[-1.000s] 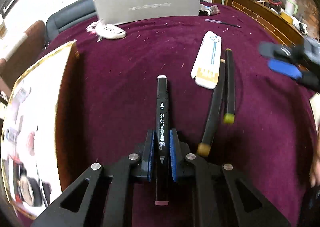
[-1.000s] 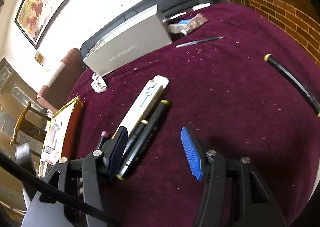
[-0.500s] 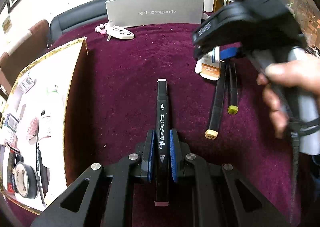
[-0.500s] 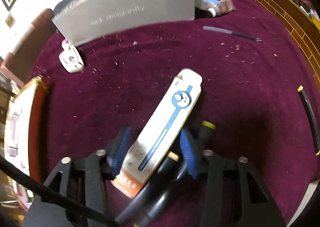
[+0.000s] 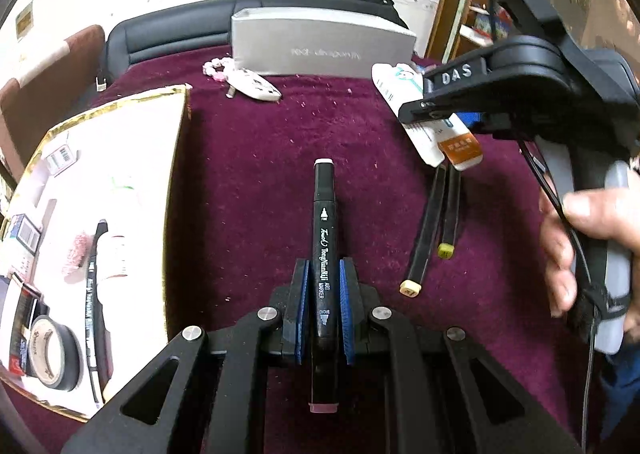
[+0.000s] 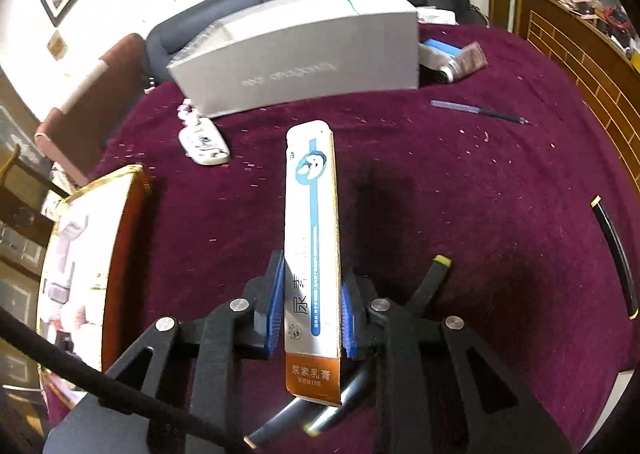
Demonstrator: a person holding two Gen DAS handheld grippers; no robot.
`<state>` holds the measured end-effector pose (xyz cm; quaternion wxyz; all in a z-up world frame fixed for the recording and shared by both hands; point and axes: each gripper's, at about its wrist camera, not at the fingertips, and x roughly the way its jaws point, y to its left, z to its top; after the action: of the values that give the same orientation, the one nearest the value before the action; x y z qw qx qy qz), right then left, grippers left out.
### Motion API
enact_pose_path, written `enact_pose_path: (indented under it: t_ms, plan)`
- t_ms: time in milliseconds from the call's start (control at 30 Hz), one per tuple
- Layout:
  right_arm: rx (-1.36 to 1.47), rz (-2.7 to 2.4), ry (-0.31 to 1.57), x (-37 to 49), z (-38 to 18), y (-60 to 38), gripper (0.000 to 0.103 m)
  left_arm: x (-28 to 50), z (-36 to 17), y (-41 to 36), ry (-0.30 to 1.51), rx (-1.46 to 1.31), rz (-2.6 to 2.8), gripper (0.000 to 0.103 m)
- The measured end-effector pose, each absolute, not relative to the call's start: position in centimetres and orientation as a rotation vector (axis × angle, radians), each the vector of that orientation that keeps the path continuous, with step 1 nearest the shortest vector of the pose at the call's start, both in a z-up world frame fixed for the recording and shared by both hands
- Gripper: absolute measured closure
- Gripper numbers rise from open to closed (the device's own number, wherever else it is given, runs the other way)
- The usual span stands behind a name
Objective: Organize objects
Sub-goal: 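Carry the marker and white-orange tube into the tray and open both tools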
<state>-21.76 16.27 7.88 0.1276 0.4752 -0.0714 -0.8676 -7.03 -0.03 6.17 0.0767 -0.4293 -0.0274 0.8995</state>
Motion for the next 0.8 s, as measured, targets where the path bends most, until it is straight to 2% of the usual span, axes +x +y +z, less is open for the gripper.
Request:
enact_pose_path:
  t_ms: [400,567,800]
  plan:
    - [1.279,-2.281,-0.128,-18.3,11.0,5.9,0.082,-5.9,10.7,-10.8,-0.275,-1.184,2.866,0.092]
    - [1.295,-2.175,-0.056,-17.1,9.6,0.1,0.082,-6.4,9.5,-17.1,-0.376,-1.267,2.936,0.091]
    - [1.304,-2.081,0.023,-14.4,7.7,-5.8,0.081,-6.8,6.3,-21.0,-0.479,-1.389,2.940,0.091]
